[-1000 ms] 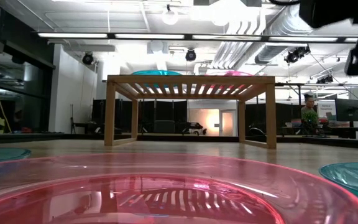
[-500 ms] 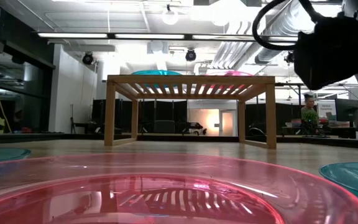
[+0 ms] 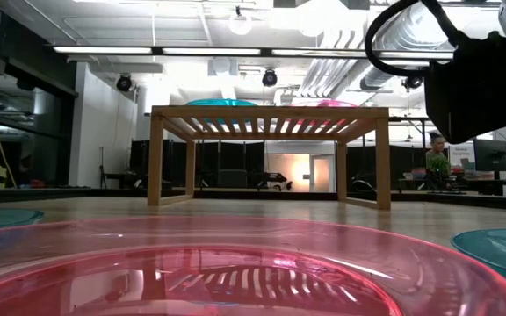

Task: Place and stack plates onto a shelf
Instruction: Stack the right blue plate on the blue plate

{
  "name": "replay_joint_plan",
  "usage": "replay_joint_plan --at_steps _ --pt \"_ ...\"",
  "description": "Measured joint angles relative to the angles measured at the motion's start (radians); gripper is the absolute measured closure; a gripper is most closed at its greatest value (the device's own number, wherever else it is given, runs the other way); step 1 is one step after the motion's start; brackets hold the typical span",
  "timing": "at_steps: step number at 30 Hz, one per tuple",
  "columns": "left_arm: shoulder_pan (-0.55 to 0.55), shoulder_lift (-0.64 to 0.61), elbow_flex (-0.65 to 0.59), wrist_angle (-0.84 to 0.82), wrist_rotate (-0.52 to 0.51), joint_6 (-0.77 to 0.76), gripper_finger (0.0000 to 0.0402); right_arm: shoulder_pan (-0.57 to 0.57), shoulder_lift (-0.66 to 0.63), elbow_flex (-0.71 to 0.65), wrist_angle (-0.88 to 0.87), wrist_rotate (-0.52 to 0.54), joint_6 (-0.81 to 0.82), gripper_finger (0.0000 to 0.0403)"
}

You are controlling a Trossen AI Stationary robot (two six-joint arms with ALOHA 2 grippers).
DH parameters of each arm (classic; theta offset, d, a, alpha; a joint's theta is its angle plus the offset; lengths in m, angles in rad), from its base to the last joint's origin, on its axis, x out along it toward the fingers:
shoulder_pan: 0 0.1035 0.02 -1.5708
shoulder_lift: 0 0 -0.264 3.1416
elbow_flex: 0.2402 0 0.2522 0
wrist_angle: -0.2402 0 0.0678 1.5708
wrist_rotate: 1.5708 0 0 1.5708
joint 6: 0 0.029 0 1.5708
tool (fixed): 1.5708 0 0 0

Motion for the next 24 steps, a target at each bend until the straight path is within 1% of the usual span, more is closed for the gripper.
replay_joint_plan --at_steps 3,5,7,8,9,12,16,19,24 --pt "0.0 0.0 0.0 0.0 0.0 0.0 0.0401 0.001 0.002 0.0 -0.017 0.018 0.004 0.0282" --pt "0.0 0.0 0.0 0.0 0.0 0.001 0.0401 0.001 0.002 -0.001 -0.027 0.029 0.008 0.032" --pt "0.0 0.0 0.0 0.0 0.0 0.002 0.0401 0.0 0.003 -0.001 -0.035 0.029 -0.002 0.0366" --pt "0.0 0.0 0.0 0.0 0.0 0.002 0.0401 0.0 0.003 -0.002 -0.038 0.03 -0.009 0.0383" --pt "0.002 0.0 0.0 0.0 0.0 0.002 0.0401 -0.001 0.001 -0.002 -0.039 0.029 -0.019 0.0392" --pt "0.01 0.0 0.0 0.0 -0.001 0.002 0.0401 -0.012 -0.013 -0.002 -0.064 0.01 -0.046 0.0394" --pt "0.024 -0.007 0.0 0.001 -0.001 0.002 0.0401 -0.041 -0.07 -0.008 -0.139 0.004 -0.129 0.0401" --pt "0.031 -0.019 0.0 0.004 -0.002 0.002 0.0401 -0.074 -0.15 -0.007 -0.241 0.004 -0.212 0.0402" --pt "0.037 -0.037 0.0 0.004 -0.016 0.007 0.0401 -0.145 -0.322 -0.007 -0.474 0.001 -0.395 0.0403"
